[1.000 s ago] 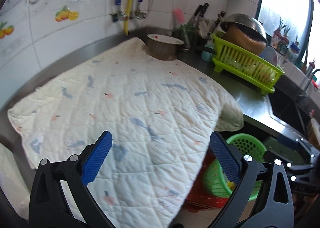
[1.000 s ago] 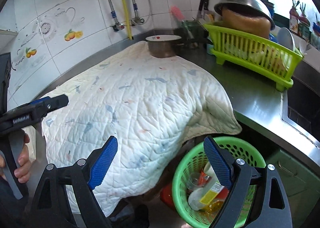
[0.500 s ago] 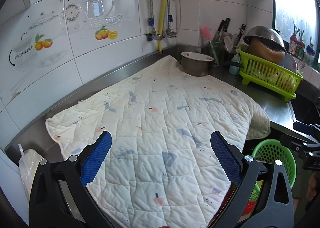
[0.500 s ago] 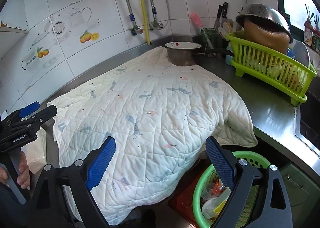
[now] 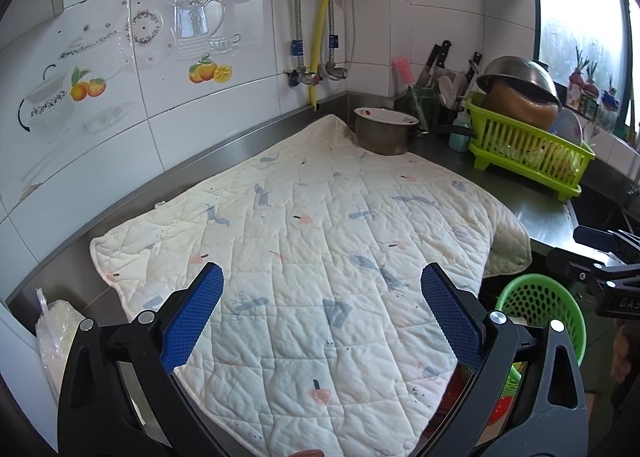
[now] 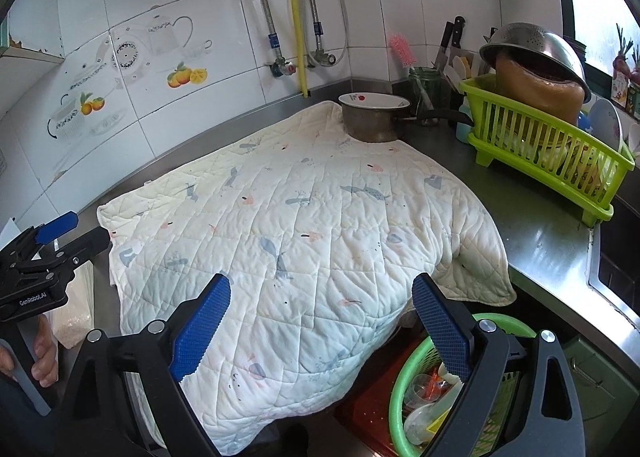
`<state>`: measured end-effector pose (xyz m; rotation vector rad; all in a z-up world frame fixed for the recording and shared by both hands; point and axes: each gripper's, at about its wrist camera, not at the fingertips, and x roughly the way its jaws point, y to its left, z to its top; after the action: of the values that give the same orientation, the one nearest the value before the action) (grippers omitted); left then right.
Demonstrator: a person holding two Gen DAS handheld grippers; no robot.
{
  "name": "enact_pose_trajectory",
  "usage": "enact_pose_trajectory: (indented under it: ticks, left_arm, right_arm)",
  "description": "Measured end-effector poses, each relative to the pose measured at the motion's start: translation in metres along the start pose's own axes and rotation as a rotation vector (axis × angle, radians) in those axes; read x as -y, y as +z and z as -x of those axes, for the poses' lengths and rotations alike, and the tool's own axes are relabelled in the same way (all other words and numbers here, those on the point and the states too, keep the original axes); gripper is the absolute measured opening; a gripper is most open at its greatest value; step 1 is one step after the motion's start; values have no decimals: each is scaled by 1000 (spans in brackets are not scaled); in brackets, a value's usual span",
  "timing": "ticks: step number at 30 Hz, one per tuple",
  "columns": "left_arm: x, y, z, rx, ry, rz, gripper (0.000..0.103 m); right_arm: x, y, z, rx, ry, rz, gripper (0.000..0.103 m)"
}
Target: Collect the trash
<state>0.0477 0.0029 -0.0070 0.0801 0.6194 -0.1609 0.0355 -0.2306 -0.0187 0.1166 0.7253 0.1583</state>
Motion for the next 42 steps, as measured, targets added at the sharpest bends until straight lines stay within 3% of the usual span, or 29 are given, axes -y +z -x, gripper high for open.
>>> enact_pose_trajectory:
  ticks: [10, 42]
  left_arm:
    - [4, 1, 1, -2, -40, -1, 98]
    - [15, 3, -3, -4, -49, -16, 98]
  right_arm:
    - [-1, 1, 3, 9, -3, 1, 89]
    - [6, 3, 4, 17, -6, -12, 89]
